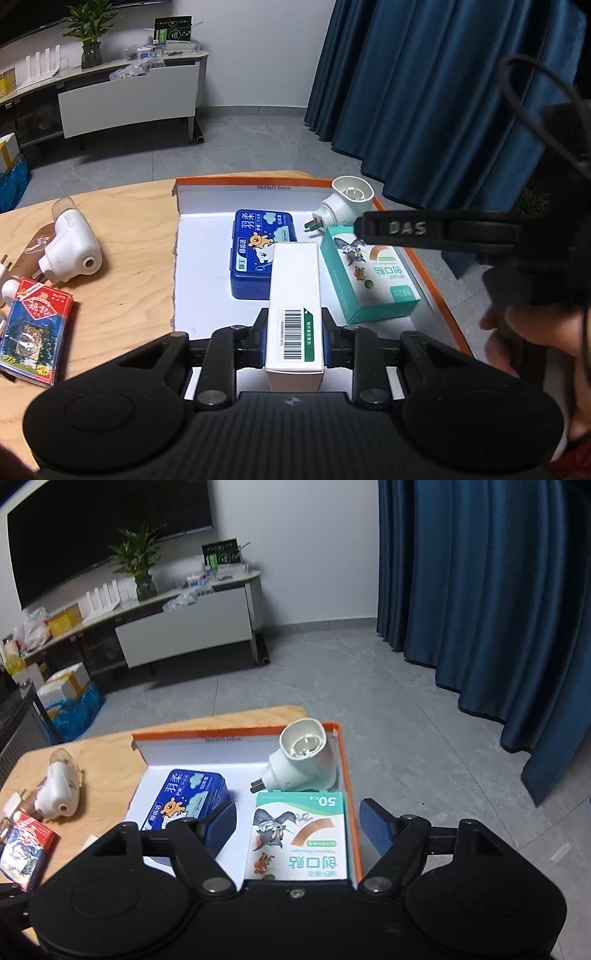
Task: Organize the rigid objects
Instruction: 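Lower the white barcode box with the left gripper while the right lowers the teal box into the lid, then open both grippers and withdraw them toward the cluttered items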
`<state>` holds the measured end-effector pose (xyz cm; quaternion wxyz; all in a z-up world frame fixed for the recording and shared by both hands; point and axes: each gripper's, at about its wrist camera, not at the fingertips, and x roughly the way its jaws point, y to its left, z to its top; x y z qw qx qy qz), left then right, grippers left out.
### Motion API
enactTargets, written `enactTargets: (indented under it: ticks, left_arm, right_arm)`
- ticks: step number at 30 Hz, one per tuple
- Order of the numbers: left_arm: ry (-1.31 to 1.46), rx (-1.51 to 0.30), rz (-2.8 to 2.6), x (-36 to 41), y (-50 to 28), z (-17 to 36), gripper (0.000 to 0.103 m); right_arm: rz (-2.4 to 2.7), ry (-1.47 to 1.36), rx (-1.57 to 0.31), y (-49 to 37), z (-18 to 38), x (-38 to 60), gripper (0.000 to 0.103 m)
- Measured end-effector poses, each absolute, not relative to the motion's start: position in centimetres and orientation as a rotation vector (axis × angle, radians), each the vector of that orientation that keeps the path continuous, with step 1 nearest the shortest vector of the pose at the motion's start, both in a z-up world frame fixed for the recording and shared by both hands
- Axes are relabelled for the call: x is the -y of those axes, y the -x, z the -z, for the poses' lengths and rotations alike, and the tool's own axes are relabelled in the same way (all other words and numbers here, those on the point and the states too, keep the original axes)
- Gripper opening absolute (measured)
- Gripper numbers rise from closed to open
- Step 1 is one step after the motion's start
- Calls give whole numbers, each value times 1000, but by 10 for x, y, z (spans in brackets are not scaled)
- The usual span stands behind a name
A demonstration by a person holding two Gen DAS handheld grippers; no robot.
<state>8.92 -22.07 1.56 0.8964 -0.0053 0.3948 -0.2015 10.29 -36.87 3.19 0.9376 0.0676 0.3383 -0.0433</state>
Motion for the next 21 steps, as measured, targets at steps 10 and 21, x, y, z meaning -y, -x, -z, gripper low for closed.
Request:
enactTargets:
  ticks: [10, 21]
  left_arm:
    - [-2, -840, 455, 247, -105, -5, 35]
    - [-8, -802, 350, 218, -93, -35, 80]
  right_arm:
    - [146, -149, -625, -66, -55, 384, 89]
    - [113, -132, -598, -44, -72, 360, 94]
